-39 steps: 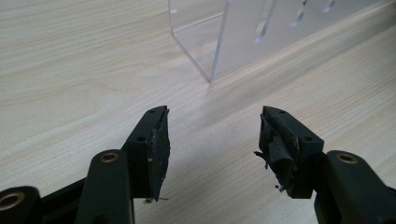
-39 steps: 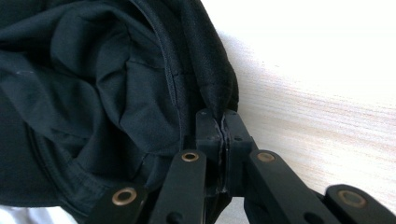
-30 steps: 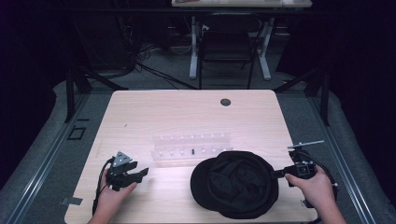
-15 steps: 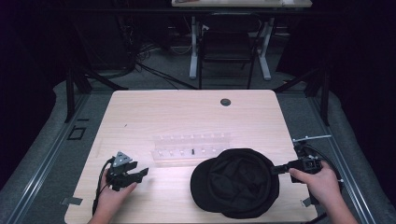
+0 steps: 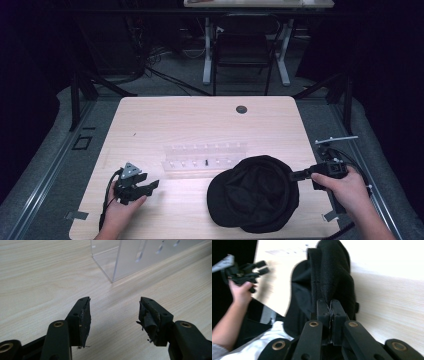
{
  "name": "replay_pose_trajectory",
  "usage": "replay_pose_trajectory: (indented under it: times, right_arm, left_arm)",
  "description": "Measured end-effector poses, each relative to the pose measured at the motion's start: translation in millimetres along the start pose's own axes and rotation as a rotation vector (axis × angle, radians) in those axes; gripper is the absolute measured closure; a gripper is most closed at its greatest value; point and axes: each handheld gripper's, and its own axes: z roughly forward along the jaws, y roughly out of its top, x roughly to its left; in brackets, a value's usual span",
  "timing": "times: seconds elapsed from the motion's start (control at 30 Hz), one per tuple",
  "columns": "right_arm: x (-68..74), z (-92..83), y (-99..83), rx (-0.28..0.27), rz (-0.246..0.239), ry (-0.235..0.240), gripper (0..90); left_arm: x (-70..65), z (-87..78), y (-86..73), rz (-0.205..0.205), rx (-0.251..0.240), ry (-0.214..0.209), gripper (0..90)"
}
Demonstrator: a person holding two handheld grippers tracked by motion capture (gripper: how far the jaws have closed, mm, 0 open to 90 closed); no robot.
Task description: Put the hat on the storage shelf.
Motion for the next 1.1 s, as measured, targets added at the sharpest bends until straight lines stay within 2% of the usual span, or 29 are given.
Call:
replay_pose_trajectory:
  times: [0.13, 0.37, 0.43, 0.57, 0.77, 0.87, 0.97, 1.03, 1.07, 1.1]
  right_arm:
    - [8.3, -6.1, 4.3, -0.013, 0.004, 0.054, 88.6]
    - [16.5, -10.4, 12.2, -0.006, 0.016, 0.113, 88.6]
    - [18.6, -10.4, 14.3, -0.003, 0.022, 0.122, 88.5]
    - [22.2, -10.7, 16.8, 0.004, 0.033, 0.110, 88.5]
    - [28.7, -11.4, 22.7, 0.045, 0.047, 0.116, 88.4]
    - [30.7, -10.2, 24.3, 0.053, 0.089, 0.135, 88.4]
    - [32.1, -11.1, 26.3, 0.073, 0.096, 0.141, 88.4]
    - [33.2, -12.1, 27.8, 0.082, 0.101, 0.166, 88.4]
    - [35.6, -11.1, 27.5, 0.061, 0.118, 0.166, 88.4]
    - [35.6, -12.6, 28.5, 0.080, 0.098, 0.166, 88.4]
  left_arm:
    - [0.2, 0.4, -0.3, -0.003, -0.007, 0.001, 43.0]
    - [0.3, 0.3, -0.3, -0.005, -0.007, 0.000, 43.0]
    - [0.2, 0.4, -0.3, -0.005, -0.007, 0.000, 43.0]
    - [0.5, 0.4, -0.3, -0.005, -0.008, -0.001, 43.0]
    - [0.6, 0.4, -0.3, -0.006, -0.006, -0.001, 43.0]
    - [0.7, 0.1, -0.4, -0.008, -0.007, 0.000, 43.0]
    - [1.1, -0.1, -0.3, -0.006, -0.001, -0.004, 43.0]
    - [1.0, 0.0, -0.2, -0.005, 0.002, -0.001, 43.0]
    - [0.9, 0.1, -0.2, -0.006, 0.000, 0.000, 43.0]
    - [0.9, 0.4, -0.4, -0.006, -0.005, 0.000, 43.0]
